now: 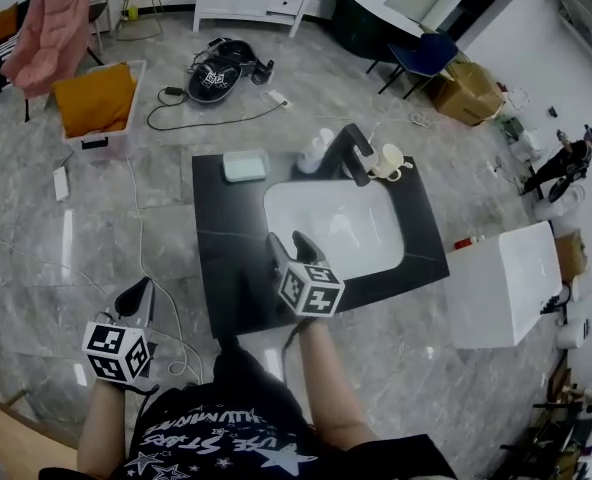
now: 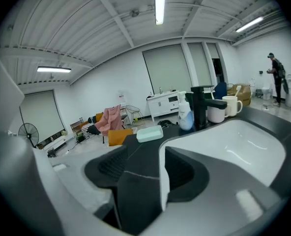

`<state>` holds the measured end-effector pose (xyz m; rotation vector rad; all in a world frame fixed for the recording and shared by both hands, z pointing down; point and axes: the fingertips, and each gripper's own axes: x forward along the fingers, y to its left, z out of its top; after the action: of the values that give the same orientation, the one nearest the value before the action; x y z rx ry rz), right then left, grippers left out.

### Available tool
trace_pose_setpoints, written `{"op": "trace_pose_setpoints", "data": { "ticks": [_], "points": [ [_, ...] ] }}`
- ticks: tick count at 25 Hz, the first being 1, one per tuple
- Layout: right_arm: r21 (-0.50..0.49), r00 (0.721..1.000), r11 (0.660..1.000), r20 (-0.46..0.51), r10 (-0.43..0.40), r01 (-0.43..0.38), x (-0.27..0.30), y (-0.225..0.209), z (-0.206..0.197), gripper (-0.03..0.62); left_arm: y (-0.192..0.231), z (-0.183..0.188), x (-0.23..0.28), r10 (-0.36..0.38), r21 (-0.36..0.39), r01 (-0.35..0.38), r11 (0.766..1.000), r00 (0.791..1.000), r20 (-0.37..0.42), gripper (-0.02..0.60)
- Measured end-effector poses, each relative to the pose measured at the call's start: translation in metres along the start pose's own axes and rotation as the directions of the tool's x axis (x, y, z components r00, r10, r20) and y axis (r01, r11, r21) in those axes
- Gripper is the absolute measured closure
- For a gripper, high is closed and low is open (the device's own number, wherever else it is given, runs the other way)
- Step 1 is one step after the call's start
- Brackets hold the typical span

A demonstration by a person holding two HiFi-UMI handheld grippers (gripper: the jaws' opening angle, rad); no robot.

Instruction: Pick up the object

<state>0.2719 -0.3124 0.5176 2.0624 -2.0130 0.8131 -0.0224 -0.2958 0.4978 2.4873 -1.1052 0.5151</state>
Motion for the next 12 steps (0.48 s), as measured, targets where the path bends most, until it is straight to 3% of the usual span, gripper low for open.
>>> {"op": "trace_pose_setpoints", "data": {
  "ticks": [12],
  "points": [
    [-0.017, 0.994, 0.998, -0.092, 0.061, -0.063, 0.119, -0.032, 0.041, 0.352, 0.018, 0.031, 0.082, 0.093, -0.039, -0.094, 0.995, 0.995, -0.023, 0.572]
  ]
}}
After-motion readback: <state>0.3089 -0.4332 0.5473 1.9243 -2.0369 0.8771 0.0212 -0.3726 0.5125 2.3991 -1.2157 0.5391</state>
